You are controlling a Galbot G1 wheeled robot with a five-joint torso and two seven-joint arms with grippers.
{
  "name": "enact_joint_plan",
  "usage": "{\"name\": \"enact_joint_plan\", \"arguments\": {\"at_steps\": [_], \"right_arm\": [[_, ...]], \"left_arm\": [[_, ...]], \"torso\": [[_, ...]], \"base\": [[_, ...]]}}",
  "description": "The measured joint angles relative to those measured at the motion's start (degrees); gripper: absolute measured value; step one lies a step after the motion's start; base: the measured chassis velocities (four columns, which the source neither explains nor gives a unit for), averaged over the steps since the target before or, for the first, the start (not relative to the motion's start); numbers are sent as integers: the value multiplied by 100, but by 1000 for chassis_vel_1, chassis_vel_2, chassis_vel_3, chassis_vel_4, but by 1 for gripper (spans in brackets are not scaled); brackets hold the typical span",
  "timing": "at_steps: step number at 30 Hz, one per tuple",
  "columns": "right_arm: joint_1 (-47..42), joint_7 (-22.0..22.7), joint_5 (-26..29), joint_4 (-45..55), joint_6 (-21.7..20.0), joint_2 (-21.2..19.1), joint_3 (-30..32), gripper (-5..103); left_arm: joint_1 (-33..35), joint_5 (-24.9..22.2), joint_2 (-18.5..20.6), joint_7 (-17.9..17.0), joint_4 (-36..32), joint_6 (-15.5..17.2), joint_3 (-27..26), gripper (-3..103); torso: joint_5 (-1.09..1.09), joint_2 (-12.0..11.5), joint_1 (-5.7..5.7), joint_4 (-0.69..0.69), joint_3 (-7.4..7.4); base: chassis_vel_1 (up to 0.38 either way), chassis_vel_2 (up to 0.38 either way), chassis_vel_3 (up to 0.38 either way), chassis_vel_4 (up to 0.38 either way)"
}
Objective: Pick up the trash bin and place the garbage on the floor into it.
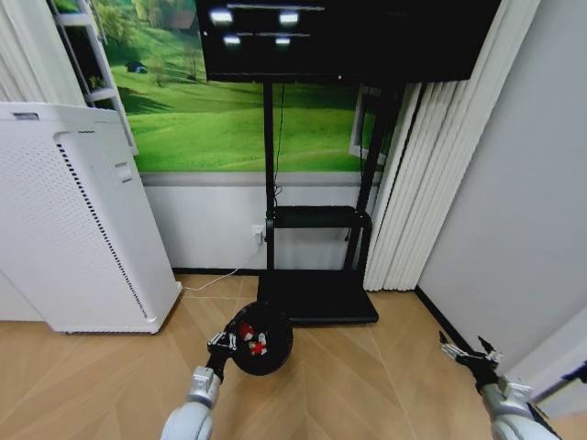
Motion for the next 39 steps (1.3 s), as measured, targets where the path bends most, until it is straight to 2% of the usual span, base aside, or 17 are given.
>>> {"name": "enact_joint_plan", "arguments": {"at_steps": [14, 25, 30, 39], "right_arm": [[-2, 3, 0, -3, 0, -1, 0, 100], [2, 3, 0, -2, 0, -1, -1, 100], [1, 2, 0, -1, 0, -2, -1, 100], [-1, 2, 0, -1, 1, -1, -1, 100]], "left_arm": [[-23, 1, -31, 13, 54, -10, 1, 7], [-48, 32, -82, 12, 117, -26, 22, 7], [-84, 32, -82, 12, 143, -26, 26, 7], [-132, 29, -80, 10, 193, -18, 51, 7]], "torso": [[1, 0, -3, -2, -2], [0, 0, 1, 2, 1], [-1, 0, 1, 0, 1], [0, 0, -2, -2, -2]], "base": [[54, -146, -51, 147], [6, 54, -22, -35], [168, 39, -192, -29], [355, 74, -363, -86]]}}
